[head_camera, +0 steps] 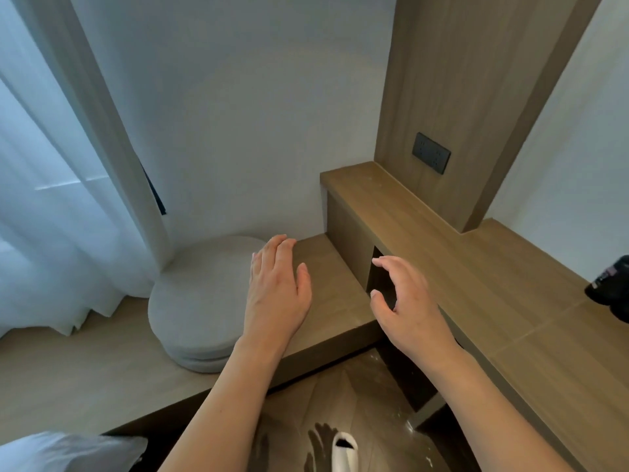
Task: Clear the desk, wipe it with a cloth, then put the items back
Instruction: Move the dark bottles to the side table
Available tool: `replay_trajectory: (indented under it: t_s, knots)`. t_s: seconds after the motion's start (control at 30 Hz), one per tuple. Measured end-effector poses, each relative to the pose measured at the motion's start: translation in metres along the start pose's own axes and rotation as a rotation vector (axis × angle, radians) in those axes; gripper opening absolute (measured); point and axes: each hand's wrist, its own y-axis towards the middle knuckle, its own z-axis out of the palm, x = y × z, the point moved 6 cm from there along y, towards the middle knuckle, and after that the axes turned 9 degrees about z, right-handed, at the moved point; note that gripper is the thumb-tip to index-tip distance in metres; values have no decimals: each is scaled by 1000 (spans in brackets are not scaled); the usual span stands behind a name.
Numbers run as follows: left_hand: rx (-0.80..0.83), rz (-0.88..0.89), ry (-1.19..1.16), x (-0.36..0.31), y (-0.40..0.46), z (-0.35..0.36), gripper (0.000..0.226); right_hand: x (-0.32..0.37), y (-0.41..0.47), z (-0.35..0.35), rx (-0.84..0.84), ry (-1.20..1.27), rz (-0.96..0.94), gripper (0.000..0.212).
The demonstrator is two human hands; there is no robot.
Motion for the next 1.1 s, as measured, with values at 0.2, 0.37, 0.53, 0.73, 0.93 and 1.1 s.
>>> replay_trajectory:
  t_s: [0.2,0.37,0.53,0.73,0.93,1.1]
  knots:
    - [11,8,-2,43,85,36,40,-1,99,24,-3,31,-4,46]
    - [16,36,34,75,157,49,40,6,179,37,-22,49,4,45]
    - [82,56,9,99,211,80,40,-3,235,47,-25,52,69,46]
    - [209,221,-69,89,284,150,40,-34,272,32,-122,21,270,49]
    - [344,422,-227,34,337,211,42,-69,263,-12,-308,-16,494,52]
    - [471,590,-319,-37,333,254,44,-110,233,-46,-437,-47,675,52]
